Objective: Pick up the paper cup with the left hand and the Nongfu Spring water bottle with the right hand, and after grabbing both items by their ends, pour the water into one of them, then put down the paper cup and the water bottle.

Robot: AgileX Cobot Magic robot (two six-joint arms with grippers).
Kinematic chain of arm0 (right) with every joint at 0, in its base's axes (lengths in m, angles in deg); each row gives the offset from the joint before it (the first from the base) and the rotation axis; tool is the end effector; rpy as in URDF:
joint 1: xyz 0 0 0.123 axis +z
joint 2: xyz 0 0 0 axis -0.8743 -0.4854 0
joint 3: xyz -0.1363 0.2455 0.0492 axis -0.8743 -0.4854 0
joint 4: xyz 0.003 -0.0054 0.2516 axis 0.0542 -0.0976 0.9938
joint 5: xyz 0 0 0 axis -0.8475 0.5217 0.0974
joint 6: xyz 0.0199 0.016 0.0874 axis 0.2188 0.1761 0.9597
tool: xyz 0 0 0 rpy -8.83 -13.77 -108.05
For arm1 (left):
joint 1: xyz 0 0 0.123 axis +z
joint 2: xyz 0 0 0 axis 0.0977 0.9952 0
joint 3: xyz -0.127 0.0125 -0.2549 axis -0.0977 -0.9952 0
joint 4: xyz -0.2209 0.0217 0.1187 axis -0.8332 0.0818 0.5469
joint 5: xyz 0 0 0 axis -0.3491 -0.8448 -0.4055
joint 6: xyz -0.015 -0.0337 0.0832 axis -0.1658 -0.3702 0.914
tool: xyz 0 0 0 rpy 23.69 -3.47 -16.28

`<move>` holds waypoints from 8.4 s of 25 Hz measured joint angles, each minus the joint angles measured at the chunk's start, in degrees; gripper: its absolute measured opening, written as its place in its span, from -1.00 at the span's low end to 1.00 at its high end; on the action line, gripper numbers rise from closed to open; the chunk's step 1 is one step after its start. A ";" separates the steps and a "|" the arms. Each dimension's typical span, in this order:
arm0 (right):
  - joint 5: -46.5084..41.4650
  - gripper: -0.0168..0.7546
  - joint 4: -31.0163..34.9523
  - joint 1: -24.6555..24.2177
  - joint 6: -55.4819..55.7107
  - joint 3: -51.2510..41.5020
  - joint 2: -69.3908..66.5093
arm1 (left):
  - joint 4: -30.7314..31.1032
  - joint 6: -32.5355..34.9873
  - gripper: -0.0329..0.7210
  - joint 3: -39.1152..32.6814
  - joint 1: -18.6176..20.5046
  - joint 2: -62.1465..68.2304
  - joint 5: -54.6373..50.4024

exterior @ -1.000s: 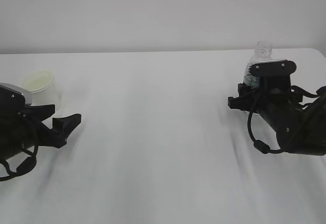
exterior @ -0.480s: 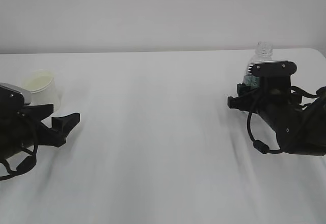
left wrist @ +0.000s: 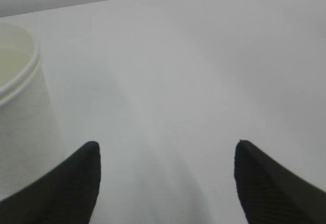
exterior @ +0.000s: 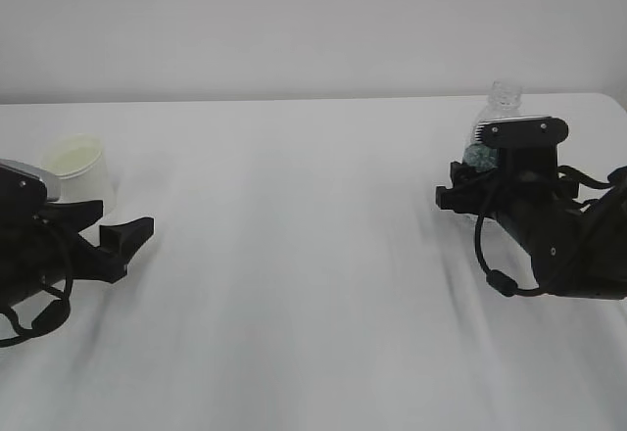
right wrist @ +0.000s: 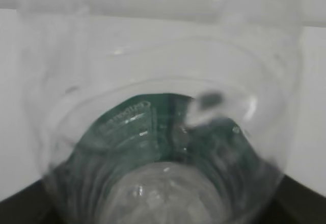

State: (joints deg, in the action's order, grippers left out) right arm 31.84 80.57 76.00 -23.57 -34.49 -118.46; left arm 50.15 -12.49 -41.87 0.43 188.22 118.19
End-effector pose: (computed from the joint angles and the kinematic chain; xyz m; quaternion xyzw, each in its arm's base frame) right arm 0.3617 0.0727 0.0883 -0.0250 0.8188 -0.0279 0.5728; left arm 0.2914 -0.0564 0.0823 0.1582 0.7937 -0.1436 0.5695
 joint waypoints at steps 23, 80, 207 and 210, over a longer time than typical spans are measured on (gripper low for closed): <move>-1.59 0.48 0.80 0.00 0.09 0.22 0.00 | 0.00 0.00 0.64 0.00 -0.10 -0.09 0.00; -25.48 0.61 -0.31 0.00 -5.18 -9.69 26.44 | -4.74 -1.63 0.64 -3.12 -0.10 -27.09 -14.48; -117.41 0.48 -23.99 -9.28 5.21 -16.85 121.55 | -21.81 -1.30 0.50 1.47 -8.80 -116.09 -128.08; -117.41 0.48 -23.89 -9.28 5.21 -16.85 121.55 | -21.81 -1.30 0.49 1.47 -8.80 -116.79 -128.34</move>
State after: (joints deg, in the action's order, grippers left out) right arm -85.57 56.68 66.72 -18.35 -51.33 3.09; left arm 28.34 -13.78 -40.40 -8.38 71.43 -10.15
